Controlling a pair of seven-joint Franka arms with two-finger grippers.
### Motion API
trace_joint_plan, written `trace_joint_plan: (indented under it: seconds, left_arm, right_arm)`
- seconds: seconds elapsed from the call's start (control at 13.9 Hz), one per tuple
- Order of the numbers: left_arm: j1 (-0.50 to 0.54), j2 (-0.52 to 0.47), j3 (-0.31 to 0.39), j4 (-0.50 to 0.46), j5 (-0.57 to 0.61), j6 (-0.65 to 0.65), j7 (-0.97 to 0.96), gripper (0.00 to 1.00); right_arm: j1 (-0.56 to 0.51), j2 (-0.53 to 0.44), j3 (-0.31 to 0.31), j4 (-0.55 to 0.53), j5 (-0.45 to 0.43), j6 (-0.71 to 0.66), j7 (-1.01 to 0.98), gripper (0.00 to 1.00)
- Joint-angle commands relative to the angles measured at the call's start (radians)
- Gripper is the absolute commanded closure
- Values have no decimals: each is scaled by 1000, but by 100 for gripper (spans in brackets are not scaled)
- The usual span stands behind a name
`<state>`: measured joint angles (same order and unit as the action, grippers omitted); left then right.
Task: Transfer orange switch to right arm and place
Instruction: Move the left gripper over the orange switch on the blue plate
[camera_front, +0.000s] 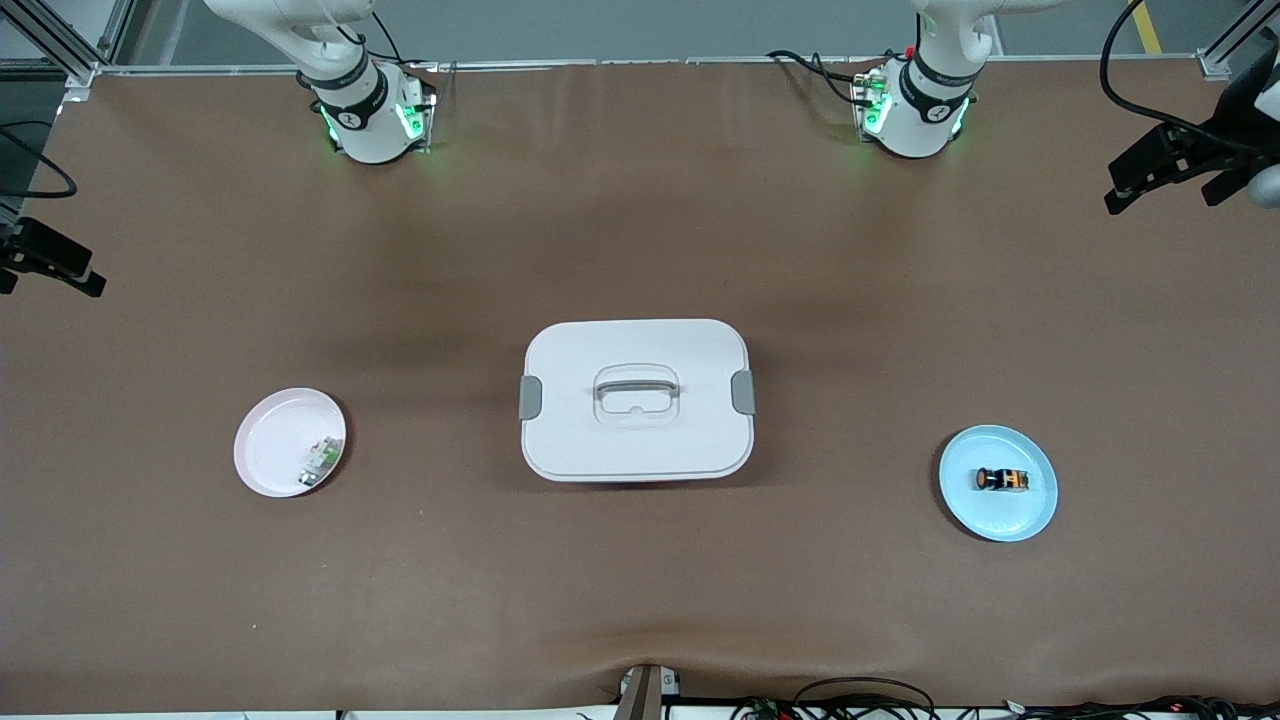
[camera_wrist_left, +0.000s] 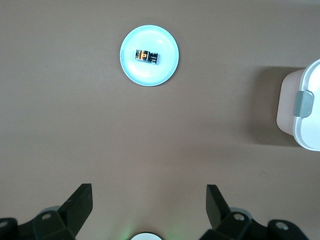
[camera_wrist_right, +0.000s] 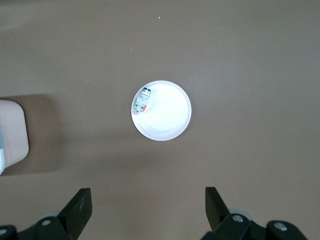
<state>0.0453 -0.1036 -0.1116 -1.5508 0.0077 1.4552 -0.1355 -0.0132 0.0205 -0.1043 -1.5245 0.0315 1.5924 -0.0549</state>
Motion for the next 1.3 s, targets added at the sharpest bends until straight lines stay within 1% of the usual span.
trace_joint_plan:
  seconds: [0.0, 0.14, 0.29, 0.43, 0.65, 1.08, 1.23]
  left_arm:
    - [5, 13, 3, 25, -3, -12, 14, 0]
    - [4, 48, 3, 32, -5, -12, 11, 0]
    - [4, 100, 4, 77, 9, -12, 16, 0]
    - [1, 149, 4, 95, 64, -6, 13, 0]
    - [-1, 211, 1, 89, 124, 80, 22, 0]
    - [18, 379, 1, 83, 121, 244, 30, 0]
    - [18, 409, 3, 69, 117, 287, 28, 0]
  right_arm:
    - [-7, 12, 6, 26, -7, -17, -11, 0]
    - [-7, 13, 6, 26, -7, -17, -11, 0]
    - [-7, 13, 6, 26, -7, -17, -11, 0]
    - [-7, 13, 6, 26, -5, -17, -11, 0]
    - [-7, 16, 6, 26, -5, -17, -11, 0]
    - [-7, 16, 6, 26, -4, -17, -11, 0]
    - [-8, 16, 6, 26, -4, -17, -11, 0]
